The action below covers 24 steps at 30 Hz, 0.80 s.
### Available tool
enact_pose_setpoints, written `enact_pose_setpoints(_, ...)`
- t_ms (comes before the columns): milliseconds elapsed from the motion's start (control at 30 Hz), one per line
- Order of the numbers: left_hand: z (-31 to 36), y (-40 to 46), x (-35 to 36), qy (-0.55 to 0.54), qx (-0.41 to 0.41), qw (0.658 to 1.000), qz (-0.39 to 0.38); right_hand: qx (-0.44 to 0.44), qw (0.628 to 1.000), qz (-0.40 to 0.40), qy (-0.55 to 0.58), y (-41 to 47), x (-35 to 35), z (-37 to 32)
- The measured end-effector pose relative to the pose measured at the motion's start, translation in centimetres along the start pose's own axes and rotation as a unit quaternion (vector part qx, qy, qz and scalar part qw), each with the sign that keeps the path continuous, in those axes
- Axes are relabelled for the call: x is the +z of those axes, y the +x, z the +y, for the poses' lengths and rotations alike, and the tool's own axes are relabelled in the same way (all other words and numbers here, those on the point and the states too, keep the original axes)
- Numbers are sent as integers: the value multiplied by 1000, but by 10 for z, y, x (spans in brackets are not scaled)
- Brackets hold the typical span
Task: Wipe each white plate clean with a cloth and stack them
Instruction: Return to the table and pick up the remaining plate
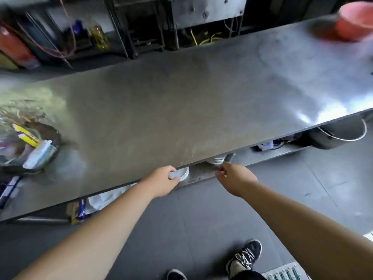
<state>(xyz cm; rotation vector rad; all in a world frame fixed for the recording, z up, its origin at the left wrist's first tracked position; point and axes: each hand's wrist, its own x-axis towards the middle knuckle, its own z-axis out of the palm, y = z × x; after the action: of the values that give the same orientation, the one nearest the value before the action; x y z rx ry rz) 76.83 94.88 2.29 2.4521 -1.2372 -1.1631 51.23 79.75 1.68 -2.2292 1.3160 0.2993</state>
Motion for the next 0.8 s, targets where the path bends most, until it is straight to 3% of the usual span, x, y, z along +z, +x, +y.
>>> enact_pose_setpoints(300, 183, 47, 16, -37, 111, 993, 4, 32, 989, 133, 47, -38, -117, 143)
enact_pose_setpoints(600, 433, 115, 93, 39, 228, 973, 24, 121, 967, 218, 54, -58, -220, 356)
enact_pose_setpoints(800, 577, 150, 133, 81, 293, 953, -9, 174, 948, 259, 68, -55, -273, 460)
